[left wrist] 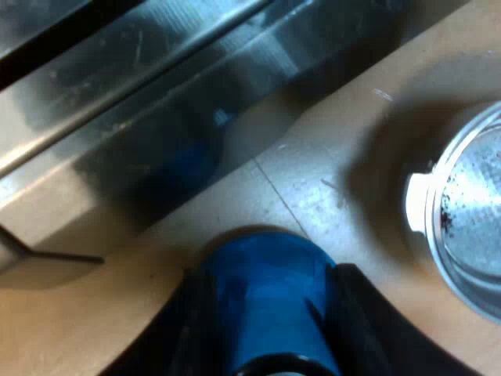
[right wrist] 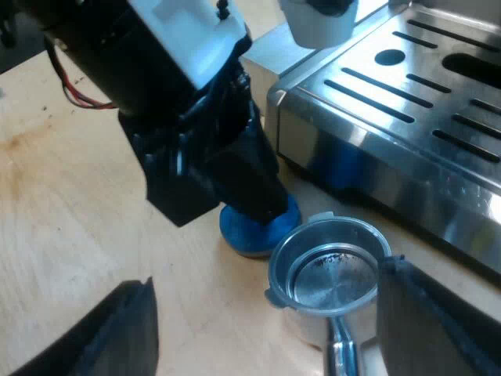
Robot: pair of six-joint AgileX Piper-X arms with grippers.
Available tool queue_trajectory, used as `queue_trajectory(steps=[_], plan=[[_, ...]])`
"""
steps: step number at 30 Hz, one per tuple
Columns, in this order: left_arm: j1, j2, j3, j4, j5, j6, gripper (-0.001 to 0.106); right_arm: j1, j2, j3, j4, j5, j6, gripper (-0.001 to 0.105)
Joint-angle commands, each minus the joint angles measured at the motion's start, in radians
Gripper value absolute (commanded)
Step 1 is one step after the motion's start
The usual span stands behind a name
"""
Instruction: Grind coffee beans and then tamp
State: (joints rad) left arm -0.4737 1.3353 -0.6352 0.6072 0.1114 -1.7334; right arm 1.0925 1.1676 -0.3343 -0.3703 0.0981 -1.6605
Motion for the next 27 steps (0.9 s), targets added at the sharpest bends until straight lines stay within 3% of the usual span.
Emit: queue_trajectory(steps=[1, 16, 24, 27], plan=[[0.0, -0.013, -0.005, 0.028, -0.01, 0.012, 0.0, -0.005, -0.001, -0.004, -0.007, -0.005, 0.005, 0.06], [0.0, -0.387, -0.005, 0.144, -0.01, 0.012, 0.0, -0.005, -0.001, -0.004, -0.007, -0.005, 0.003, 0.06], [-0.011, -0.464, -0.01, 0.204, -0.002, 0.021, 0.0, -0.005, -0.001, 0.0, 0.009, -0.005, -0.042, 0.06], [-0.067, -0.464, -0.01, 0.204, -0.002, 0.036, 0.0, -0.005, -0.001, 0.017, 0.009, 0.018, -0.042, 0.06]])
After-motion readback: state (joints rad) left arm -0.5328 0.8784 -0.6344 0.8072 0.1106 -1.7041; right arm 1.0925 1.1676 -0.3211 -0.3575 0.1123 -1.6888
